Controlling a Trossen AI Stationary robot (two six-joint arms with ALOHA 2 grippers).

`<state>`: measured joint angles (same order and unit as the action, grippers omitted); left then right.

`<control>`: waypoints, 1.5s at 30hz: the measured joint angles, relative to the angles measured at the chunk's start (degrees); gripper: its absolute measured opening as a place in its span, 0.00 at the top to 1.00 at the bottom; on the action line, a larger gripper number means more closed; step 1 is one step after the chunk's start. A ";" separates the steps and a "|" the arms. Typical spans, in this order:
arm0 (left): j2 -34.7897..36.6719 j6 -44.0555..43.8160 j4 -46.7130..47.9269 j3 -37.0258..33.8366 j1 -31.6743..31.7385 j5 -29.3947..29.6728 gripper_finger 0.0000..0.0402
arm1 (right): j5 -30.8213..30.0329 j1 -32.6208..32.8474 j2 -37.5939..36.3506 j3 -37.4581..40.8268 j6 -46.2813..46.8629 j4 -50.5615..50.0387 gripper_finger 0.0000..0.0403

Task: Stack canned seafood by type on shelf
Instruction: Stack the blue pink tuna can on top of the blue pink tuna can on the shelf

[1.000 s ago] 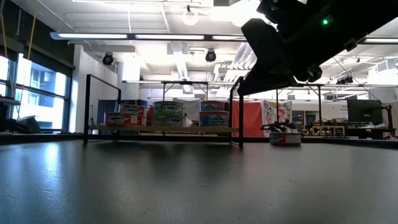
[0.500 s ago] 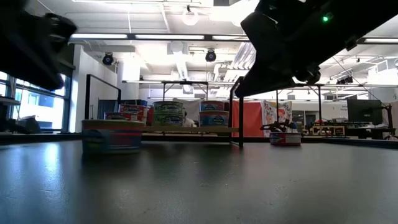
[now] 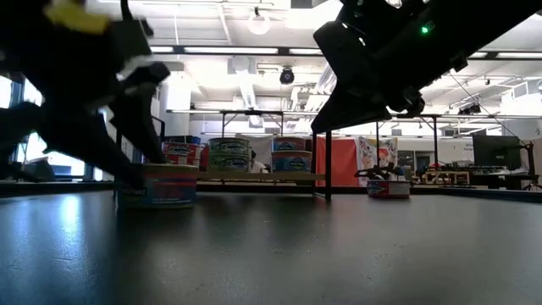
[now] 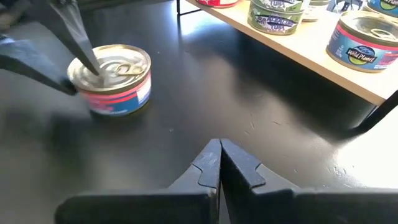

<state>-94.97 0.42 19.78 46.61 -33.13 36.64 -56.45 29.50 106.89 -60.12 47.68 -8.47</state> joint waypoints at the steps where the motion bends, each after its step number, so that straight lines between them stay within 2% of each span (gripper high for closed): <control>1: -0.77 0.34 -0.05 0.01 0.38 0.22 0.63 | 0.02 0.00 0.00 0.00 -0.06 0.00 1.00; 4: -2.74 0.48 -0.58 0.26 0.92 2.52 0.72 | 0.04 0.00 0.00 0.00 -0.15 0.09 1.00; 9: -4.94 0.58 0.12 0.26 -0.04 10.14 0.94 | 0.09 0.00 0.00 0.00 -0.89 -0.36 1.00; 11: -5.28 1.46 0.15 0.26 -0.77 11.54 0.98 | 1.03 0.28 0.00 0.02 -3.04 -0.73 1.00; 14: -5.29 1.74 -0.29 0.15 -1.69 12.22 0.98 | 3.12 1.51 0.00 0.02 -6.33 -1.02 1.00; 19: -5.14 0.40 -2.28 0.04 -3.09 11.46 1.00 | 4.00 4.77 -0.61 0.02 -6.32 -3.59 1.00; 26: -5.19 2.77 -8.30 0.64 -3.71 10.47 1.00 | 1.25 8.44 -0.96 0.02 -4.85 -5.90 1.00; 38: -5.19 5.84 -8.84 6.64 -3.21 8.36 1.00 | 0.96 7.35 -0.91 0.02 -3.83 -4.21 1.00; 42: -5.19 5.83 -10.28 7.00 -3.11 8.48 1.00 | 5.27 5.44 -0.70 0.02 -12.67 0.73 0.96; 45: -5.14 4.64 -11.53 7.02 -2.36 7.32 1.00 | 10.21 3.85 -0.70 0.02 -23.58 6.18 0.86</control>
<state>-100.12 5.06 8.24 53.63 -35.48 43.96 -46.24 33.35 106.19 -60.10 24.10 -2.29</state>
